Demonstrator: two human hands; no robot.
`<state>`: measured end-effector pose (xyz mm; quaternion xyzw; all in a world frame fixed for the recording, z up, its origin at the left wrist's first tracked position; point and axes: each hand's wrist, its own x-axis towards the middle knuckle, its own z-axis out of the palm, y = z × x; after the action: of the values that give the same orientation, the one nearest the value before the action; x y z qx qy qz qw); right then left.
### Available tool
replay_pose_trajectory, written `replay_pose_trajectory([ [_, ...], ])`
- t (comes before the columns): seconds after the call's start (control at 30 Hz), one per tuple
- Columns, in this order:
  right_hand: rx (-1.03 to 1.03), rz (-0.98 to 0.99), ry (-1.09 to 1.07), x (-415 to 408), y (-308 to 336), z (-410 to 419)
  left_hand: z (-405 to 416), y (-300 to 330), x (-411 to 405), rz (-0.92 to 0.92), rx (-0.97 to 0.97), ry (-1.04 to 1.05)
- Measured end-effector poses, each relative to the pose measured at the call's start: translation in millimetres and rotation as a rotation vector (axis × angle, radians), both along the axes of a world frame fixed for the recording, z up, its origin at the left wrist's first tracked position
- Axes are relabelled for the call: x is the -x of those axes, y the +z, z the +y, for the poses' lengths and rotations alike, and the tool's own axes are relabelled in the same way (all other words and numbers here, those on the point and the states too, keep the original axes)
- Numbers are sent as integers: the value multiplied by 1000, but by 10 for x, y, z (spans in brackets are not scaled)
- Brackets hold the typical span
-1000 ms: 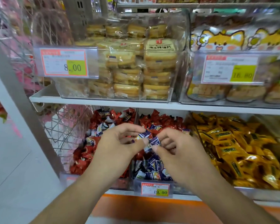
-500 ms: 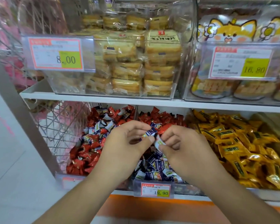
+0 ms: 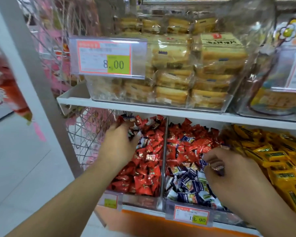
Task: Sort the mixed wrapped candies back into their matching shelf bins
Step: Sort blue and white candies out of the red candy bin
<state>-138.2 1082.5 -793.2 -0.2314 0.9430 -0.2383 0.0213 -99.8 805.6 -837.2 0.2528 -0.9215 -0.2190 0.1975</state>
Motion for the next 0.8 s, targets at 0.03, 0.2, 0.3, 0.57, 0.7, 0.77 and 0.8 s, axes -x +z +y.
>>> replay_pose_trajectory([
  [0.03, -7, -2, 5, 7, -11, -15, -57, -40, 16, -56, -26, 22],
  [0.2, 13, -29, 31, 64, -64, -57, -129, -88, 93, -37, -36, 1],
  [0.3, 18, -42, 43, 75, -109, -67, -140, -83, 86, -35, -29, -11],
  [0.57, 35, -53, 43, 24, -116, -42, -64, 52, -23, 93, -2, -20],
  [0.7, 44, -48, 44, 13, -79, -23, 4, 183, -167, 149, -53, -28],
  [0.77, 51, -44, 44, 7, -66, -31, 58, 214, -238, 162, -99, -41],
  [0.8, 52, -42, 45, 2, -63, -33, 87, 217, -266, 162, -115, -45],
])
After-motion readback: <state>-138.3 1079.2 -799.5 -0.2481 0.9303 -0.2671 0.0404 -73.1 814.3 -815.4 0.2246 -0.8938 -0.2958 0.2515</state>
